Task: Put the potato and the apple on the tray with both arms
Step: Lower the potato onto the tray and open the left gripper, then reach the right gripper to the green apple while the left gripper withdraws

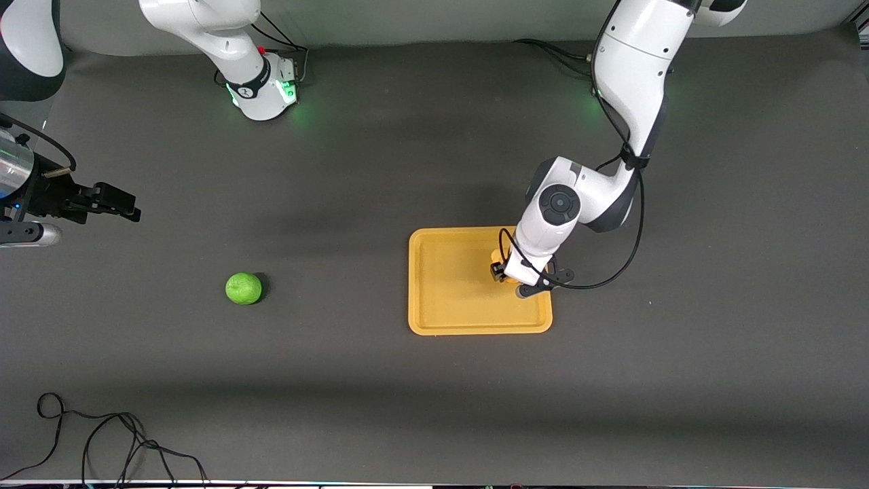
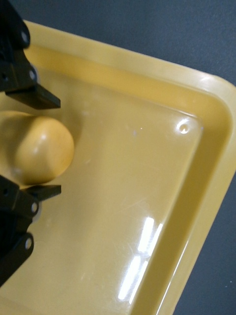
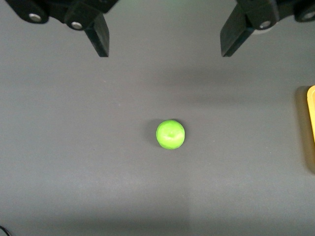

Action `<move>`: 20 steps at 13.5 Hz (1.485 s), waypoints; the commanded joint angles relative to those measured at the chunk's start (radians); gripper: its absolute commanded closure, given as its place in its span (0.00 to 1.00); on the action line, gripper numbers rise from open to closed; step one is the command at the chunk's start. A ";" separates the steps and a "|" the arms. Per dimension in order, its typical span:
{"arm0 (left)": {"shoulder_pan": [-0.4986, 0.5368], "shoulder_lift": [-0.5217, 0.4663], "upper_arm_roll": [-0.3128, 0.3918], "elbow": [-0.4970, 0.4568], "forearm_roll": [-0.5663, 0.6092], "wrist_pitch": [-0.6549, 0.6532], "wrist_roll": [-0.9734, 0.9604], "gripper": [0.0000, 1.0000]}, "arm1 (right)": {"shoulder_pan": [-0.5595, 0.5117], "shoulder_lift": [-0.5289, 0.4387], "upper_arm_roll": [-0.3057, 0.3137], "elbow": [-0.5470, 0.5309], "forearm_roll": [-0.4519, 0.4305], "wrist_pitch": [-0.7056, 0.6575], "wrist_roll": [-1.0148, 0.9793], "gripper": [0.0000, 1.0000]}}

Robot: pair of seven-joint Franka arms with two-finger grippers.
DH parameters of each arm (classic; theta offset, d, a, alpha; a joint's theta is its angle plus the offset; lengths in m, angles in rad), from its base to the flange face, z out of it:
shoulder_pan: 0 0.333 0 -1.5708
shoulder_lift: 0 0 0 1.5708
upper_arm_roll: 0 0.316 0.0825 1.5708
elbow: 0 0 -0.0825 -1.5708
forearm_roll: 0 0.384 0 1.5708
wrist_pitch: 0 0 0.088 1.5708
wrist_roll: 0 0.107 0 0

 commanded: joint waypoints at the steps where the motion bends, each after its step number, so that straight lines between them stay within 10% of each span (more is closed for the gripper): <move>1: 0.005 0.003 0.007 0.060 0.007 -0.043 0.003 0.01 | 0.000 -0.016 0.001 -0.017 -0.017 0.011 -0.020 0.00; 11: 0.215 -0.365 0.007 0.248 0.065 -0.895 0.422 0.02 | 0.069 -0.006 0.002 -0.310 0.000 0.392 0.009 0.00; 20: 0.586 -0.615 0.007 0.255 0.100 -1.161 0.900 0.03 | 0.080 0.227 0.001 -0.455 0.000 0.827 0.057 0.00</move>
